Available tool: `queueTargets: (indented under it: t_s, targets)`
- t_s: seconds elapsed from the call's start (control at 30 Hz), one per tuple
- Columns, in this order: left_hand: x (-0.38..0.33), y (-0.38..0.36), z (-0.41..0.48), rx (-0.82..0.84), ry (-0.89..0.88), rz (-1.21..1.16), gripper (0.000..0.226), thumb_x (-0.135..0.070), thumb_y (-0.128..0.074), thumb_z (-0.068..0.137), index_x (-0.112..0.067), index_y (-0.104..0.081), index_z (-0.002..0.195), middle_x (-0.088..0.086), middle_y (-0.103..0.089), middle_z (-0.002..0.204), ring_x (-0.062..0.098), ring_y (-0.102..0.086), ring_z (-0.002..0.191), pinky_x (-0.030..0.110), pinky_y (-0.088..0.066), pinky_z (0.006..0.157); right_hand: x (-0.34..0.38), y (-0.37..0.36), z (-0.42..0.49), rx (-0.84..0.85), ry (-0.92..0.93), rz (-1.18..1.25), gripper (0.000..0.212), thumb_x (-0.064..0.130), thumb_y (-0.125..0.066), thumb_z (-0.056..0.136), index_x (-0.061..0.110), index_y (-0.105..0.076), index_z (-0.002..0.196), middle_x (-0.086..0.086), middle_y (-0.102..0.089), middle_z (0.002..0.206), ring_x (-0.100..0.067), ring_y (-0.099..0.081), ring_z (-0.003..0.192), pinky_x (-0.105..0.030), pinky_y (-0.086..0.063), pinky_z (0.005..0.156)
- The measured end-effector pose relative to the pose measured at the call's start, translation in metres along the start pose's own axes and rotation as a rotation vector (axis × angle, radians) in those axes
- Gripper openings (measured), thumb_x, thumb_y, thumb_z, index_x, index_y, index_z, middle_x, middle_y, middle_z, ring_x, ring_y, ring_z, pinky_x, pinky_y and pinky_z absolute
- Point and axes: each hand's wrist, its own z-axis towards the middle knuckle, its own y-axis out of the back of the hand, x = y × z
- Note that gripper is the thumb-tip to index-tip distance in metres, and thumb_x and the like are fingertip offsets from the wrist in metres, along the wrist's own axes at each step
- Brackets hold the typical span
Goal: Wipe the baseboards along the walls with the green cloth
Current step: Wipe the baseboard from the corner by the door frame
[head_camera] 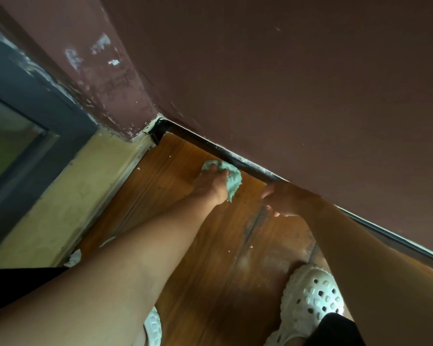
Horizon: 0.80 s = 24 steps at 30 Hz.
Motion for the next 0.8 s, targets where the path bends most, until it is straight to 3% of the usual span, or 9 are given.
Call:
queueTargets:
  t_s: [0.07, 0.13, 0.23, 0.33, 0.43, 0.5, 0.6, 0.7, 0.8]
  targets:
    - [0.017, 0.0, -0.004, 0.017, 0.007, -0.016, 0.063, -0.029, -0.06, 0.098, -0.03, -0.03, 0.153, 0.008, -0.028, 0.159, 0.034, -0.048, 0.135, 0.044, -0.049, 0.1, 0.007, -0.002, 0.0, 0.001, 0.027, -0.023, 0.031, 0.012, -0.048, 0.094, 0.019, -0.065, 0.12, -0.01, -0.071, 0.108, -0.027, -0.07, 0.096, -0.027, -0.054, 0.067]
    - [0.027, -0.001, -0.004, 0.009, 0.025, -0.114, 0.055, -0.022, -0.06, 0.098, -0.026, -0.039, 0.149, 0.008, -0.041, 0.152, 0.032, -0.053, 0.131, 0.043, -0.051, 0.101, 0.014, -0.004, 0.001, -0.012, 0.042, -0.046, 0.032, 0.011, -0.048, 0.095, 0.019, -0.065, 0.12, -0.008, -0.069, 0.11, -0.026, -0.069, 0.098, -0.033, -0.058, 0.081]
    - [0.036, 0.012, 0.002, -0.055, 0.208, -0.562, 0.038, -0.022, -0.055, 0.099, -0.018, -0.055, 0.136, 0.009, -0.061, 0.137, 0.03, -0.06, 0.123, 0.04, -0.051, 0.1, 0.024, -0.009, 0.007, -0.013, 0.062, -0.035, 0.028, 0.011, -0.048, 0.095, 0.018, -0.067, 0.116, -0.005, -0.065, 0.103, -0.024, -0.065, 0.092, -0.034, -0.056, 0.088]
    - [0.051, 0.031, 0.014, -0.289, 0.393, -1.005, 0.037, -0.02, -0.053, 0.098, -0.009, -0.054, 0.133, 0.015, -0.061, 0.135, 0.034, -0.059, 0.124, 0.037, -0.049, 0.1, 0.032, -0.013, 0.011, -0.001, 0.079, -0.055, 0.024, 0.016, -0.053, 0.094, 0.02, -0.067, 0.114, -0.006, -0.067, 0.108, -0.021, -0.062, 0.091, -0.036, -0.054, 0.093]
    - [0.061, 0.049, 0.016, -0.517, 0.343, -1.17, 0.041, -0.016, -0.05, 0.1, -0.008, -0.046, 0.14, 0.014, -0.06, 0.135, 0.032, -0.059, 0.122, 0.029, -0.045, 0.092, 0.037, -0.016, 0.013, 0.013, 0.077, -0.094, 0.028, 0.021, -0.055, 0.094, 0.02, -0.067, 0.12, -0.004, -0.065, 0.111, -0.019, -0.058, 0.093, -0.035, -0.052, 0.096]
    - [0.058, 0.053, 0.017, -0.481, 0.263, -1.107, 0.042, -0.022, -0.048, 0.103, -0.014, -0.044, 0.144, 0.013, -0.058, 0.137, 0.031, -0.059, 0.122, 0.03, -0.045, 0.088, 0.037, -0.016, 0.014, 0.019, 0.078, -0.1, 0.026, 0.023, -0.055, 0.094, 0.021, -0.067, 0.118, 0.0, -0.059, 0.105, -0.019, -0.056, 0.093, -0.035, -0.051, 0.097]
    - [0.042, 0.044, 0.018, -0.367, 0.17, -0.981, 0.044, -0.027, -0.05, 0.102, -0.018, -0.046, 0.146, 0.011, -0.058, 0.139, 0.031, -0.059, 0.122, 0.032, -0.05, 0.096, 0.037, -0.015, 0.015, 0.005, 0.079, -0.091, 0.016, 0.02, -0.055, 0.094, 0.028, -0.063, 0.105, 0.002, -0.057, 0.103, -0.017, -0.054, 0.092, -0.034, -0.05, 0.094]
    - [0.013, 0.021, 0.011, -0.162, -0.078, -0.906, 0.034, -0.013, -0.055, 0.099, -0.011, -0.062, 0.132, 0.004, -0.068, 0.119, 0.021, -0.064, 0.105, 0.015, -0.051, 0.082, 0.04, -0.013, 0.014, -0.006, 0.088, -0.074, 0.018, 0.016, -0.054, 0.095, 0.021, -0.065, 0.107, 0.0, -0.061, 0.098, -0.019, -0.059, 0.085, -0.025, -0.05, 0.074]
    - [-0.011, 0.003, 0.006, -0.061, -0.092, -1.086, 0.035, -0.008, -0.072, 0.085, -0.017, -0.07, 0.119, 0.002, -0.075, 0.109, 0.018, -0.07, 0.097, 0.034, -0.06, 0.089, 0.044, -0.012, 0.013, -0.01, 0.093, -0.099, 0.02, 0.014, -0.049, 0.096, 0.025, -0.064, 0.103, -0.002, -0.063, 0.103, -0.018, -0.06, 0.085, -0.023, -0.049, 0.071]
